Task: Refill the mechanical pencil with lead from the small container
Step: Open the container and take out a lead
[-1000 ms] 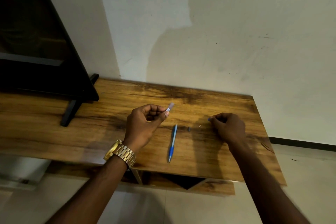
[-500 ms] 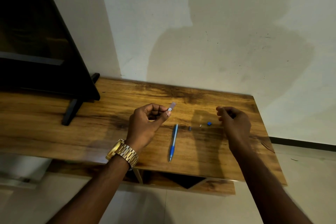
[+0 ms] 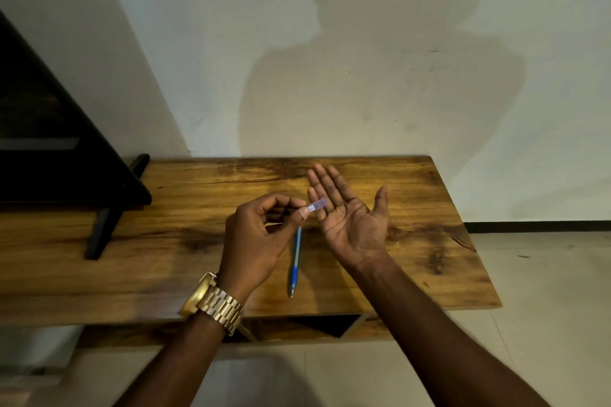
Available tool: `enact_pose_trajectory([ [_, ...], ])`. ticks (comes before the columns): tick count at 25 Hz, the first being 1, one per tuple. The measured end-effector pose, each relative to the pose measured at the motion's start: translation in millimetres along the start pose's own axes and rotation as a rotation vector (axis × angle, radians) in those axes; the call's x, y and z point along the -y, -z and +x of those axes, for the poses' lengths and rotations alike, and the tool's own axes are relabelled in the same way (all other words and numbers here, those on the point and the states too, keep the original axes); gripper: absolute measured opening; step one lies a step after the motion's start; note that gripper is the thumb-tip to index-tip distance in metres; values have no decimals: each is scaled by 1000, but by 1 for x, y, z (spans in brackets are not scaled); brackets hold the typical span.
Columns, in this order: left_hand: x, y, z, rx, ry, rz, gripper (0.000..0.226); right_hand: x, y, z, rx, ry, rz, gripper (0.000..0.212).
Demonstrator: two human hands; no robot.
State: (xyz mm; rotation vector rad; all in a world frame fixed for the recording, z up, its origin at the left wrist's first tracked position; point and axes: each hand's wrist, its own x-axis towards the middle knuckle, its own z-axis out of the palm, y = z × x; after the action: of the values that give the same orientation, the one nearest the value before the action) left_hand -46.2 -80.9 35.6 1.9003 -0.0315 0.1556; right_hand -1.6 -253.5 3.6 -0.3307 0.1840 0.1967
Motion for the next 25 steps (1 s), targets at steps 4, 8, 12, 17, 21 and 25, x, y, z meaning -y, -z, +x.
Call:
enact_pose_trajectory([
  [4,-24,-14,-11,80,-151,265,13,-3,6,-6,85,27,110,109],
  [8,-39,-14,-2,20,-219,386,16,-11,-1,2,159,22,132,105],
  [12,-49,-21,1,36,-286,466,15,-6,9,6,189,40,142,104],
  [17,-57,-27,0,21,-312,513,15,-4,12,8,181,54,126,104],
  [21,-62,-28,0,1,-335,509,14,-4,10,6,155,52,130,102],
  [25,-54,-20,2,-42,-287,432,11,1,10,3,91,50,120,101],
])
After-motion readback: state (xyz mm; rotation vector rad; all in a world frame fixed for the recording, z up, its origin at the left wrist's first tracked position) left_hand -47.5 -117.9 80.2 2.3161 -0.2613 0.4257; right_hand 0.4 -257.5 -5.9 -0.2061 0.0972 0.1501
